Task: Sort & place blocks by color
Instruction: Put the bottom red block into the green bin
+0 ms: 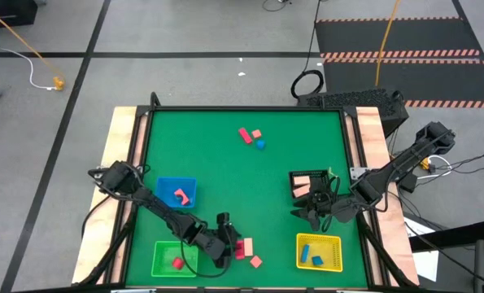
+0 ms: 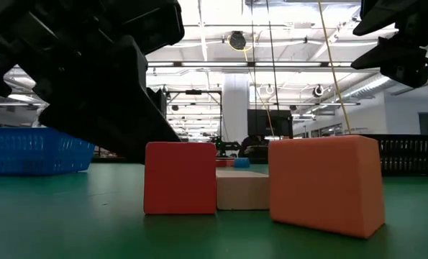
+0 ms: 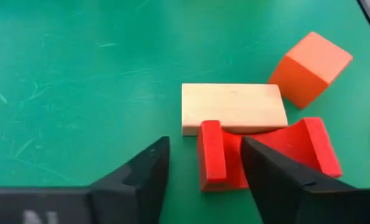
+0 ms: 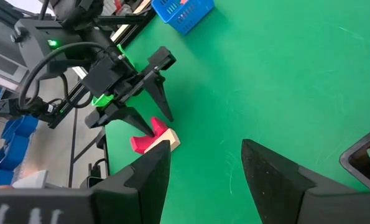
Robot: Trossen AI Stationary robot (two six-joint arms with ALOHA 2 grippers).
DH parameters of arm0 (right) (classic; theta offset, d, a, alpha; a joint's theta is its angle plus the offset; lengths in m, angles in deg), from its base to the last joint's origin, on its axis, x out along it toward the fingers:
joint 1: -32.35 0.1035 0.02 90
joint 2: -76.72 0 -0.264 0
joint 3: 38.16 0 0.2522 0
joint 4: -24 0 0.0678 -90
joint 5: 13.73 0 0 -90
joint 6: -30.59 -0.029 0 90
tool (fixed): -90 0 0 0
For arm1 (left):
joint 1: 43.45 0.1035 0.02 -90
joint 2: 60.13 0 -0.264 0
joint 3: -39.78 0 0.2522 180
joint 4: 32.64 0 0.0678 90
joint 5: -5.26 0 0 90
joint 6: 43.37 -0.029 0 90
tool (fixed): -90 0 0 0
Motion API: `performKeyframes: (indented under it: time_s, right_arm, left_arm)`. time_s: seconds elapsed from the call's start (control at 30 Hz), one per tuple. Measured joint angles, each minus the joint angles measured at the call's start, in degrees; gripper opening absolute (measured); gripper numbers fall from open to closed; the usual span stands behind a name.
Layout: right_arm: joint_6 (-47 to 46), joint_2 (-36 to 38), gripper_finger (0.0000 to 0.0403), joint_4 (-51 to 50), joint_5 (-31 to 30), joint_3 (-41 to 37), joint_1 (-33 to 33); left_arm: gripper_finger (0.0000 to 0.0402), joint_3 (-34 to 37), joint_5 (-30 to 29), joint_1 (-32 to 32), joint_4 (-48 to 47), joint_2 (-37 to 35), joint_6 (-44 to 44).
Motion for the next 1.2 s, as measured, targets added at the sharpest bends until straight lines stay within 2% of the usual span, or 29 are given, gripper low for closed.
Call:
performKeyframes:
  time_s: [0.27,0.5,0.7,1.0,1.2]
  right_arm:
    - [0.0,0.0,0.0187,0.0,0.0,0.0,0.0]
    - [0.0,0.0,0.0187,0.0,0.0,0.0,0.0]
    - [0.0,0.0,0.0187,0.0,0.0,0.0,0.0]
    - [0.0,0.0,0.0187,0.0,0.0,0.0,0.0]
    - [0.0,0.0,0.0187,0.0,0.0,0.0,0.0]
  left_arm:
    - [0.0034,-0.1,0.0,0.1,-0.5,-0.2,0.5]
    - [0.0033,-0.1,0.0,0.1,-0.8,-0.4,0.5]
    - [0.0033,0.1,0.5,0.5,-3.3,-3.4,-1.4]
    - [0.0033,0.1,0.6,1.2,-10.5,-13.5,-4.9]
    - [0.0033,0.1,1.8,-0.4,-19.6,-21.2,-4.2]
